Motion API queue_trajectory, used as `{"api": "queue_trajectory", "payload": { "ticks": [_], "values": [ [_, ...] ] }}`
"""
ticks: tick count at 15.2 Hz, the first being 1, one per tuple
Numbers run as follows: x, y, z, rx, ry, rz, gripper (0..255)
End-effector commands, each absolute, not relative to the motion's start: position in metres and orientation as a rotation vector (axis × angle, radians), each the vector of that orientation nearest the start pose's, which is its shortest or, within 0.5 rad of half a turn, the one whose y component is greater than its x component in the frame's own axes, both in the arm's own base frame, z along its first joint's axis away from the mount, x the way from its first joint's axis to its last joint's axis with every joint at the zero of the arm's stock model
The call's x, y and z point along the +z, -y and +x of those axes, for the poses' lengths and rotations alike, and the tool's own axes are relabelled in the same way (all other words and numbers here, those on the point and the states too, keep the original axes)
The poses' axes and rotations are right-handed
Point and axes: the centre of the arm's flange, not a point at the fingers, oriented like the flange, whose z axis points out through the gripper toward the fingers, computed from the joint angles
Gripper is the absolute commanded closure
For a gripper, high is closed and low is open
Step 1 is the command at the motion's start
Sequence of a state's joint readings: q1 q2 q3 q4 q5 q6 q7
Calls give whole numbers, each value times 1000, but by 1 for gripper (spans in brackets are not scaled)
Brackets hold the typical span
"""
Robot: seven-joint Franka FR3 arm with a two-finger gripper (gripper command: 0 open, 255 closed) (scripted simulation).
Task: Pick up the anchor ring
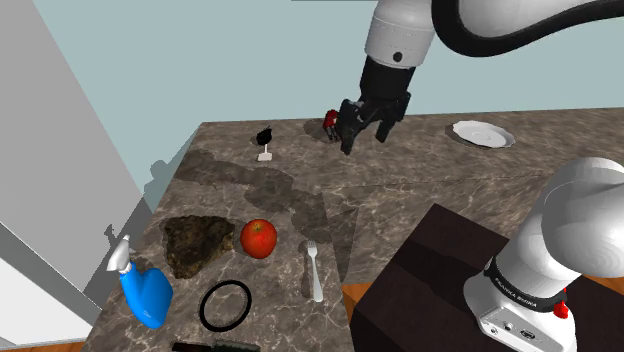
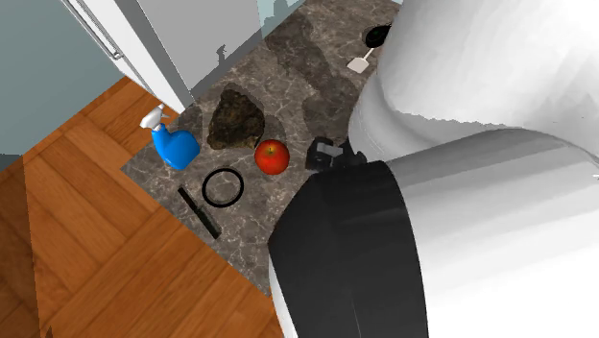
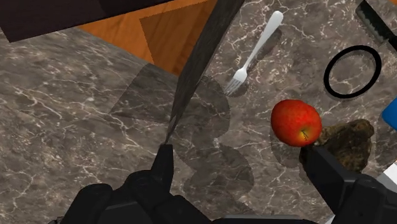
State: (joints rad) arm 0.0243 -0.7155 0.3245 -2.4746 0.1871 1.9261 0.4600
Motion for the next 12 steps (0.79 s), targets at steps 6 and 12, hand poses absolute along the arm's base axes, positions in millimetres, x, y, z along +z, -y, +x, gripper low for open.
{"api": "queue_trajectory", "payload": {
  "ticks": [6,12],
  "values": [
    [461,-210,349,-183,-515,-3080,0],
    [401,-260,369,-143,-654,-3065,0]
  ]
}}
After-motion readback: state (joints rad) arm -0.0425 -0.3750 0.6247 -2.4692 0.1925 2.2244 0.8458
